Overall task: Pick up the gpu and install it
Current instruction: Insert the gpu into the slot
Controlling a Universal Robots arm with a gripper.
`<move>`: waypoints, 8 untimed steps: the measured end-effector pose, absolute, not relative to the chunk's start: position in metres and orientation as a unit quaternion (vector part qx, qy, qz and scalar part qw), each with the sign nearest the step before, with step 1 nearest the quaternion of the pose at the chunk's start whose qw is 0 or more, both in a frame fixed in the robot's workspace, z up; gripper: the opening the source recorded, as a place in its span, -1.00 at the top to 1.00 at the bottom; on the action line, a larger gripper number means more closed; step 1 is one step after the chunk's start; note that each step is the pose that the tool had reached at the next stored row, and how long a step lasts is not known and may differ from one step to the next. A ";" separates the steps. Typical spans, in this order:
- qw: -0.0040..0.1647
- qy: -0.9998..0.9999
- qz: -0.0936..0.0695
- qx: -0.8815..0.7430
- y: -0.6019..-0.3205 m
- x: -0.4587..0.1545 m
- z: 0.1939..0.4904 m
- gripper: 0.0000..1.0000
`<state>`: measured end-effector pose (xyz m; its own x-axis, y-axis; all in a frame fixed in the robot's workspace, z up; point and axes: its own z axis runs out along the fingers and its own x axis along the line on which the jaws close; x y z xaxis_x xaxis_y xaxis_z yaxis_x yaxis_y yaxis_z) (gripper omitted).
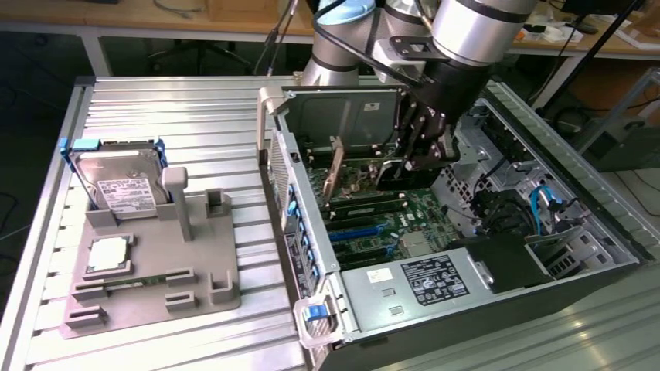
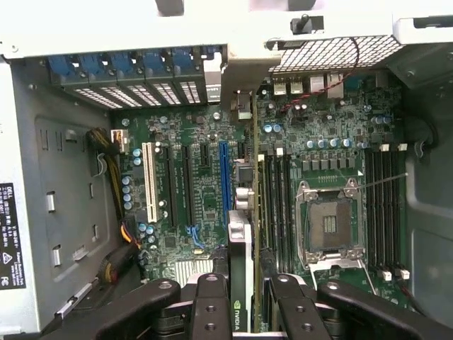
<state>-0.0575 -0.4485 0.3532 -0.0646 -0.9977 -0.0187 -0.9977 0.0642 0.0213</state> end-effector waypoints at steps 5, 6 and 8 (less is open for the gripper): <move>0.000 -0.729 -0.014 0.684 -0.449 -0.058 0.344 0.46; 0.001 -0.729 -0.014 0.684 -0.449 -0.058 0.342 0.46; 0.000 -0.729 -0.014 0.684 -0.449 -0.058 0.339 0.46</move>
<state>-0.0577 -0.4485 0.3388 -0.0646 -0.9977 -0.0186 -0.9977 0.0642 0.0213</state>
